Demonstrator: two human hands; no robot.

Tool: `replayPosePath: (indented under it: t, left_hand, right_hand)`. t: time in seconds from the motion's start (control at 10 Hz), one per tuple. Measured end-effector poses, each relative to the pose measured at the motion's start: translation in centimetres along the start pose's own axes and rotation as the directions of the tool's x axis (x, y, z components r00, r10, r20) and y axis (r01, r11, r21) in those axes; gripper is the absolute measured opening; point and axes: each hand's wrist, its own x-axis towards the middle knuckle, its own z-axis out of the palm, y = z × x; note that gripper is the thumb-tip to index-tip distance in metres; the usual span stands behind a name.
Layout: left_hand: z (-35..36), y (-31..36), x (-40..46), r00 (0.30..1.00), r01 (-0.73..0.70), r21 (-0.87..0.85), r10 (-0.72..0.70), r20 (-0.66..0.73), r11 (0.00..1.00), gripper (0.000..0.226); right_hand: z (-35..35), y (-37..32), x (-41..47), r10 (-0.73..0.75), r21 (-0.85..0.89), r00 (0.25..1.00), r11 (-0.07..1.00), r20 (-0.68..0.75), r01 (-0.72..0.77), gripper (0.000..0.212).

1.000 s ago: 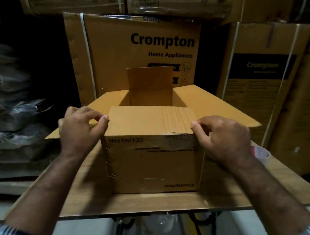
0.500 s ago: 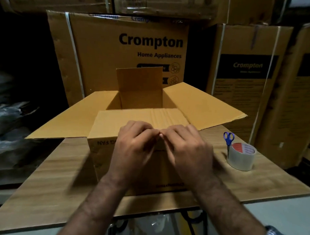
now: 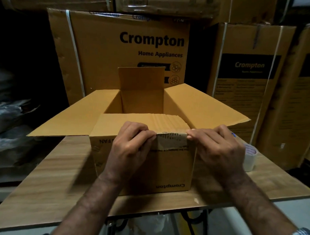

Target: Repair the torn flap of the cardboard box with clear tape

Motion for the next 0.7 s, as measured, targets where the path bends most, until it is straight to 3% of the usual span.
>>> replayPosePath:
  t: [0.2, 0.3, 0.5, 0.7]
  left_hand:
    - [-0.8, 0.4, -0.4, 1.000, 0.015, -0.029, -0.014, 0.028, 0.999, 0.018]
    - [-1.9, 1.1, -0.3, 0.995, 0.065, -0.047, -0.061, 0.085, 0.997, 0.029]
    - [-4.6, 1.6, 1.5, 0.986, 0.135, 0.043, -0.139, 0.097, 0.990, 0.054]
    - [-6.5, -1.8, 5.0, 0.982, 0.167, 0.152, -0.178, 0.063, 0.974, 0.065]
  right_hand:
    - [-0.6, -1.0, -0.1, 0.073, 0.022, 0.995, 0.997, 0.074, -0.075, 0.035]
    - [-1.8, -3.3, 0.4, 0.161, 0.050, 0.981, 0.985, 0.112, -0.167, 0.034]
    - [-3.3, -7.9, 4.2, 0.201, 0.116, 0.963, 0.968, 0.181, -0.224, 0.054]
    - [-1.8, -8.4, 9.6, 0.247, 0.054, 0.930, 0.961, 0.273, -0.271, 0.065]
